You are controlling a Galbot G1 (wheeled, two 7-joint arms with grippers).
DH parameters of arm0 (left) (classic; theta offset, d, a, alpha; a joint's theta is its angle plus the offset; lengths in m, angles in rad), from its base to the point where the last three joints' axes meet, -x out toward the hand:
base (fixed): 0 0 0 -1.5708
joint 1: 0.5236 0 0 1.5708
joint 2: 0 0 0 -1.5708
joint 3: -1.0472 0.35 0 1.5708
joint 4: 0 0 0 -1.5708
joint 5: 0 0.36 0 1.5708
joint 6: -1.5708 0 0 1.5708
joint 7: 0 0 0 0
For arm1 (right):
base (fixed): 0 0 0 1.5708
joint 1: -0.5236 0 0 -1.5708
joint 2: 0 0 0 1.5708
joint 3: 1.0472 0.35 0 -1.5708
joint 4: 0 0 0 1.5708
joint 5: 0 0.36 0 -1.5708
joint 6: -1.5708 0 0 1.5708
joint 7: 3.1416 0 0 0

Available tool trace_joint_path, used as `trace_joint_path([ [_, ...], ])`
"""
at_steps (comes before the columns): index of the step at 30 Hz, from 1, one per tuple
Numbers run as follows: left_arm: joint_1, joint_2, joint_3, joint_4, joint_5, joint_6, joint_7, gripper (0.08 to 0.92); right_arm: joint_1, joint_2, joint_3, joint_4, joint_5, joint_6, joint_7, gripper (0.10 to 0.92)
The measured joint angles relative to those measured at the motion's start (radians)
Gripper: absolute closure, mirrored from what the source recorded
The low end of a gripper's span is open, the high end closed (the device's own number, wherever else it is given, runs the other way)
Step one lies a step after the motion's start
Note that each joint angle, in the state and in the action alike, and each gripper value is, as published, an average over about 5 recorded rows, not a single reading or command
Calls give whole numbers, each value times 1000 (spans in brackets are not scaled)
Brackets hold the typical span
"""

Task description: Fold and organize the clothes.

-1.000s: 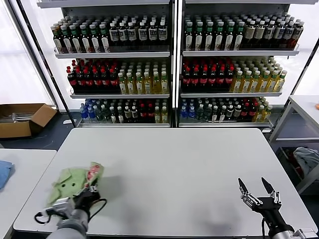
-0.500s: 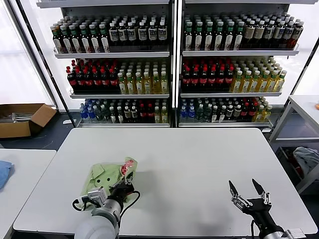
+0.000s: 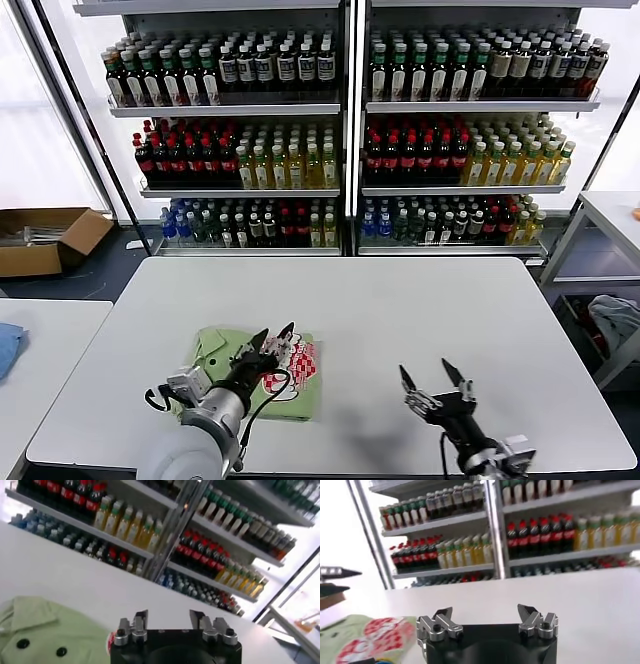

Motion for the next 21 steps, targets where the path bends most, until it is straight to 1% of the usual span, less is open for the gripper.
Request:
trace_joint_path([
  [6, 25, 33, -90, -35, -41, -15, 25, 223, 140, 31, -172, -99, 29, -55, 43, 203],
  [8, 37, 38, -122, -47, -52, -19, 30, 192, 183, 45, -223, -135, 38, -73, 55, 203],
  [12, 61, 40, -173, -67, -66, -23, 38, 178, 261, 74, -312, -201, 49, -115, 81, 215],
  [16, 84, 35, -205, -86, -77, -23, 45, 177, 321, 99, -384, -252, 59, -163, 107, 302],
  [21, 98, 27, -241, -96, -87, -22, 48, 177, 369, 116, -446, -287, 73, -213, 136, 449],
])
